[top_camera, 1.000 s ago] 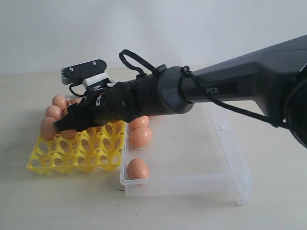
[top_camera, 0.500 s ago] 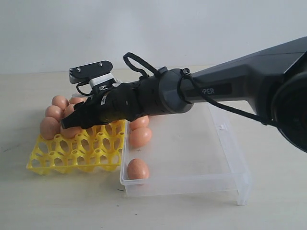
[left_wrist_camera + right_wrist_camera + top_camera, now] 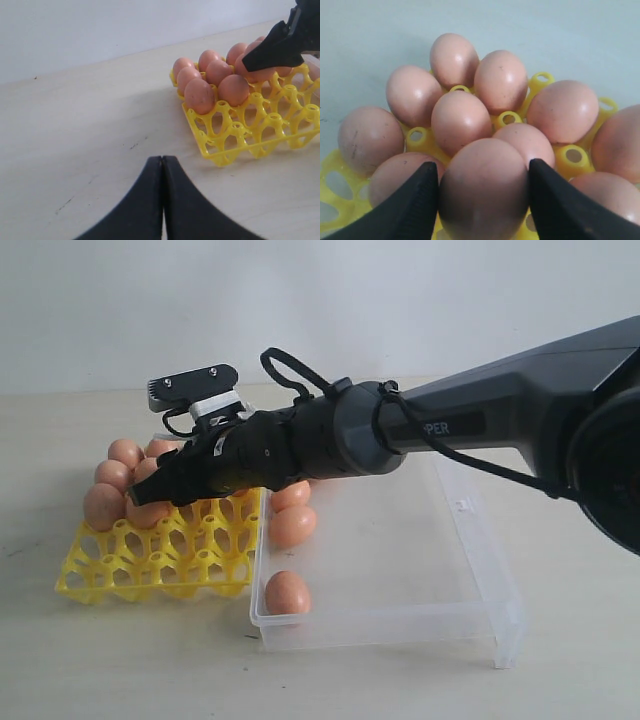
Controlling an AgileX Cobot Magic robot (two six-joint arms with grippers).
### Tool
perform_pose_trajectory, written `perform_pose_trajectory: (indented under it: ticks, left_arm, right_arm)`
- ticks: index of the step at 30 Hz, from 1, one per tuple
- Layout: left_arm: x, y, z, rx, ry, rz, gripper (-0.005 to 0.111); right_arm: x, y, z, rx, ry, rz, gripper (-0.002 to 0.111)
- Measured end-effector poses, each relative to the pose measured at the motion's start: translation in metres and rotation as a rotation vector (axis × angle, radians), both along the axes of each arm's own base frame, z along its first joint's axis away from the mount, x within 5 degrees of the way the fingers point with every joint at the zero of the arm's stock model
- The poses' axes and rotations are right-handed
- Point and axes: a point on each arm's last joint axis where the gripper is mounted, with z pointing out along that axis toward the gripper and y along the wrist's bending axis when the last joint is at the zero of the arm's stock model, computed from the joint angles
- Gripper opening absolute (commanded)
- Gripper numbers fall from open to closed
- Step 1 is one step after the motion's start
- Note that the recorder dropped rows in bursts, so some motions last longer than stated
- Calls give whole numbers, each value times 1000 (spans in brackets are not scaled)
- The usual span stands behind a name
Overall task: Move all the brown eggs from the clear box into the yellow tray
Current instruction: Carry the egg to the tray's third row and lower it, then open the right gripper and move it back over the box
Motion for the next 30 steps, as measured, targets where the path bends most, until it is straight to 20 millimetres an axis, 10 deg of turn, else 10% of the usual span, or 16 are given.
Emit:
perform_pose_trajectory:
  ticks: [18,30]
  left_arm:
    - [0,0,0,0,0,0,0]
    - [0,0,0,0,0,0,0]
  right_arm:
    - [0,0,0,-1,1,0,56]
    - [-1,0,5,-1,4,3,49]
